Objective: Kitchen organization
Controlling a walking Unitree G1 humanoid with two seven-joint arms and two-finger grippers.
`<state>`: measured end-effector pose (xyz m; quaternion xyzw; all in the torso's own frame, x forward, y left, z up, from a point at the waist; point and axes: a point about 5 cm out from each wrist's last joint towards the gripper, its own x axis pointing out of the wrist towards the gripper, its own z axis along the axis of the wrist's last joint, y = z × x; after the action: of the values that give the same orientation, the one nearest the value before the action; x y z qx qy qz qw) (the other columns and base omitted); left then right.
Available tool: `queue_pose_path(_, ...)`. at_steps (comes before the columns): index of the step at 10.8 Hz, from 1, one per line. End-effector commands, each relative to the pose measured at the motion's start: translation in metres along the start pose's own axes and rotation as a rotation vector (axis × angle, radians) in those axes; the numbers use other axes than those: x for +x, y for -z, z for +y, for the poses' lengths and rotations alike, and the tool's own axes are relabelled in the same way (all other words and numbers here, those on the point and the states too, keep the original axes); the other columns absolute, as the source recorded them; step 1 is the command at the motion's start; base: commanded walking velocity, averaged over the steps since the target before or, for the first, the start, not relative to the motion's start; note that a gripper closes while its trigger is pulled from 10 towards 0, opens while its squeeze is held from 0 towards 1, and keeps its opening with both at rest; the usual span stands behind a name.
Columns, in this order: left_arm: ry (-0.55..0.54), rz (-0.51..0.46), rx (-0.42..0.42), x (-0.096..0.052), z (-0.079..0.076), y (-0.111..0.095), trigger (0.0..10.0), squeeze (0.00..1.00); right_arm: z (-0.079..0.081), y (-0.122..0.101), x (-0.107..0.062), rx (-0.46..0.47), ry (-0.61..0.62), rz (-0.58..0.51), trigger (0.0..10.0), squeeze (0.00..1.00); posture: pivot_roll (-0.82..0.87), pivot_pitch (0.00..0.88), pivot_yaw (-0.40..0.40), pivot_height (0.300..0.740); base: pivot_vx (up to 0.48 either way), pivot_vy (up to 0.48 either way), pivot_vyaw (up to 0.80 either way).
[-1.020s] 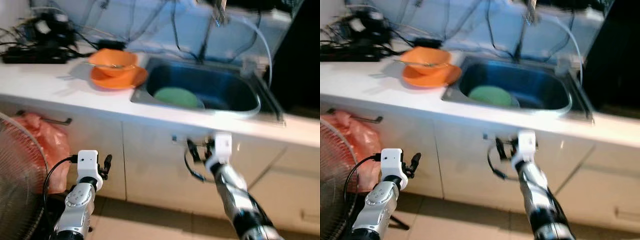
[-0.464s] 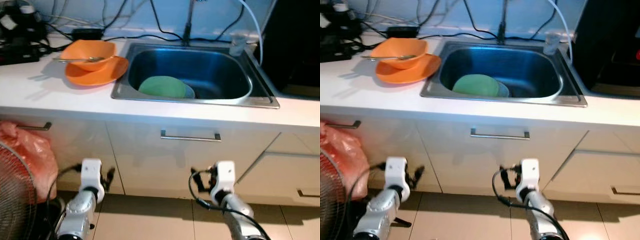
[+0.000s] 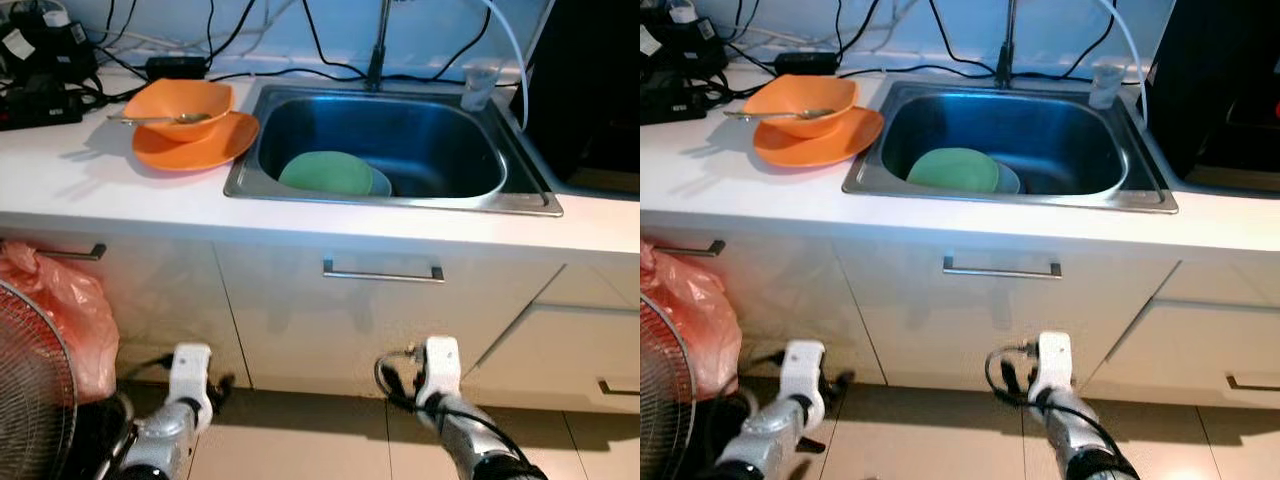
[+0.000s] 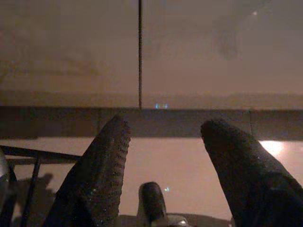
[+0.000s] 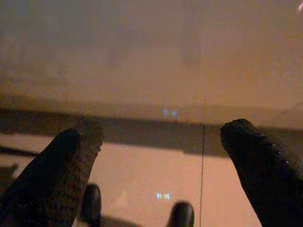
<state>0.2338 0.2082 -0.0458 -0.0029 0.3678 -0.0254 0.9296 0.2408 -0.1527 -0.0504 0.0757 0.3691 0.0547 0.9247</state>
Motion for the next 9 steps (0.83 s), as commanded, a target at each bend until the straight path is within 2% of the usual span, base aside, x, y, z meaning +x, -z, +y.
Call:
queue_pose_path(1, 0.004, 0.033, 0.013, 0.001, -0.001, 0.004, 10.0, 0.0, -0.002, 0.006, 0.0, -0.015, 0.022, 0.057, 10.0, 0.0, 0.06, 0.008, -0.01, 0.74, 0.0, 0.0, 0.0)
queue_pose_path(3, -0.006, 0.101, -0.029, 0.0, -0.002, 0.016, 10.0, 0.0, -0.007, 0.019, -0.002, 0.039, 0.078, 0.138, 10.0, 0.0, 0.06, 0.0, -0.013, 0.74, 0.0, 0.0, 0.0)
queue_pose_path(5, -0.047, 0.17, -0.004, -0.006, 0.008, 0.032, 10.0, 0.0, -0.007, 0.029, -0.005, 0.051, 0.083, 0.174, 10.0, 0.0, 0.05, 0.0, -0.016, 0.74, 0.0, 0.0, 0.0)
queue_pose_path(7, -0.084, 0.213, 0.023, -0.013, 0.022, 0.045, 10.0, 0.0, -0.019, 0.038, -0.01, 0.061, 0.122, 0.197, 10.0, 0.0, 0.05, 0.0, -0.013, 0.74, 0.0, 0.0, 0.0)
queue_pose_path(9, -0.095, 0.251, 0.073, -0.018, 0.028, 0.053, 10.0, 0.0, -0.026, 0.048, -0.015, 0.044, 0.151, 0.228, 10.0, 0.0, 0.04, 0.0, -0.002, 0.74, 0.0, 0.0, 0.0)
